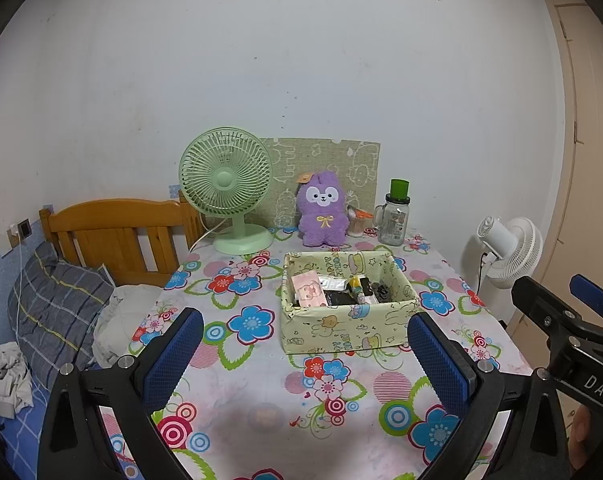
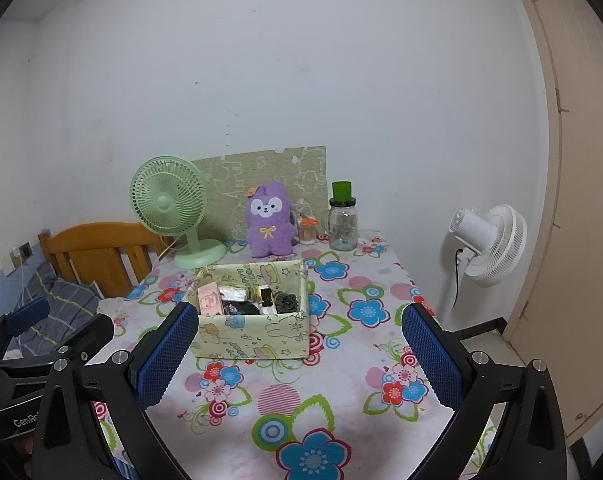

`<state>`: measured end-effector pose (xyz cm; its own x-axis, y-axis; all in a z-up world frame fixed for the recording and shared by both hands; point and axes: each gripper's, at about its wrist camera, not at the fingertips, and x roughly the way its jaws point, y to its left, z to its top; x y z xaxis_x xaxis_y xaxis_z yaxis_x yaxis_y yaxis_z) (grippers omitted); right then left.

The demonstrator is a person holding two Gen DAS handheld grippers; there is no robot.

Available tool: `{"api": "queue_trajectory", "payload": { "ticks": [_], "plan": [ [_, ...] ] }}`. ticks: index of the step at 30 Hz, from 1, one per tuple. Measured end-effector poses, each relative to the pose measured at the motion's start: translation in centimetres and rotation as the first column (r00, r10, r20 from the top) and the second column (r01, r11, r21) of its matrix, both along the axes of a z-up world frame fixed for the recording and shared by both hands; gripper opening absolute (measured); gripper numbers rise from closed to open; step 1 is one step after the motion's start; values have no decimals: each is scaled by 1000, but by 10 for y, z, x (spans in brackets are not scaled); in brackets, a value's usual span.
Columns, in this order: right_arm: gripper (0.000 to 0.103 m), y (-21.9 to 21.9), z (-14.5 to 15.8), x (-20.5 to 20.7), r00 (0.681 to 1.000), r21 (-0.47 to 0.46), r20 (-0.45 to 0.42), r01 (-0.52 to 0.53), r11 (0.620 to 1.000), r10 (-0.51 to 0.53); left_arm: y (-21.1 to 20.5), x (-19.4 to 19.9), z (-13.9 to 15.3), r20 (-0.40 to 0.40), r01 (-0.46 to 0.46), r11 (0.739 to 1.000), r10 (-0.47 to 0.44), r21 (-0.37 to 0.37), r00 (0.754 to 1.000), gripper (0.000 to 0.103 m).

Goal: Organize soft objects

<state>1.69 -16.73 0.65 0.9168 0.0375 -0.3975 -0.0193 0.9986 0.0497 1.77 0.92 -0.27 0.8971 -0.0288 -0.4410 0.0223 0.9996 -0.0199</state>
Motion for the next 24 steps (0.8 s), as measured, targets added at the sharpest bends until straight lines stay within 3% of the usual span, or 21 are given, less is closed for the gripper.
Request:
{"api": "queue_trajectory", "payload": {
  "ticks": [24],
  "plan": [
    [103, -1, -1, 3, 1000, -1, -6, 14, 1000, -14, -1, 1, 0, 2, -2, 1000, 1, 2, 1000, 103]
  ]
}}
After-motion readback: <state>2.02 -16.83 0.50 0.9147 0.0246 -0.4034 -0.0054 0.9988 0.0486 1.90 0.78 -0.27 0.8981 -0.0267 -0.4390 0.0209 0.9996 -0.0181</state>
